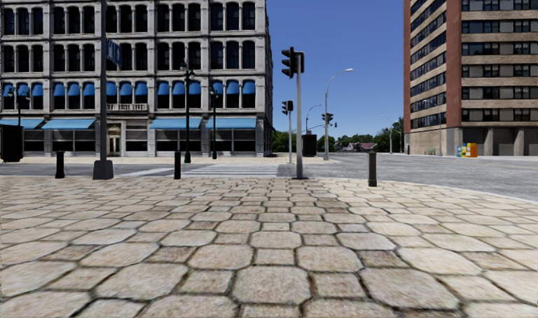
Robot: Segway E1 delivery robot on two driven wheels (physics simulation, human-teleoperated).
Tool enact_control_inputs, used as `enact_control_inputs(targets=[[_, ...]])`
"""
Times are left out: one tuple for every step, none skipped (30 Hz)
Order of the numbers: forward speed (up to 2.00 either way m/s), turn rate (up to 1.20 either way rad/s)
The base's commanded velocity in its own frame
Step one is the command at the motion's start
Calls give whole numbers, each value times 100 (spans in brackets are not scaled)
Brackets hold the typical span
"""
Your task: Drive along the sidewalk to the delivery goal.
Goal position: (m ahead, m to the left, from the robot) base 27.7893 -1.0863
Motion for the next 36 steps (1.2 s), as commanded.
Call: enact_control_inputs(targets=[[200,0],[200,0],[200,0],[200,0],[200,0],[200,0],[200,0],[200,0],[200,0],[200,0],[200,0],[200,0],[200,0],[200,0],[200,0],[200,0],[200,0],[200,0],[200,0],[200,0],[200,0],[200,0],[200,0],[200,0],[200,0],[200,0],[200,0],[200,0],[200,0],[200,0],[200,0],[200,0],[200,0],[200,0],[200,0],[200,0]])
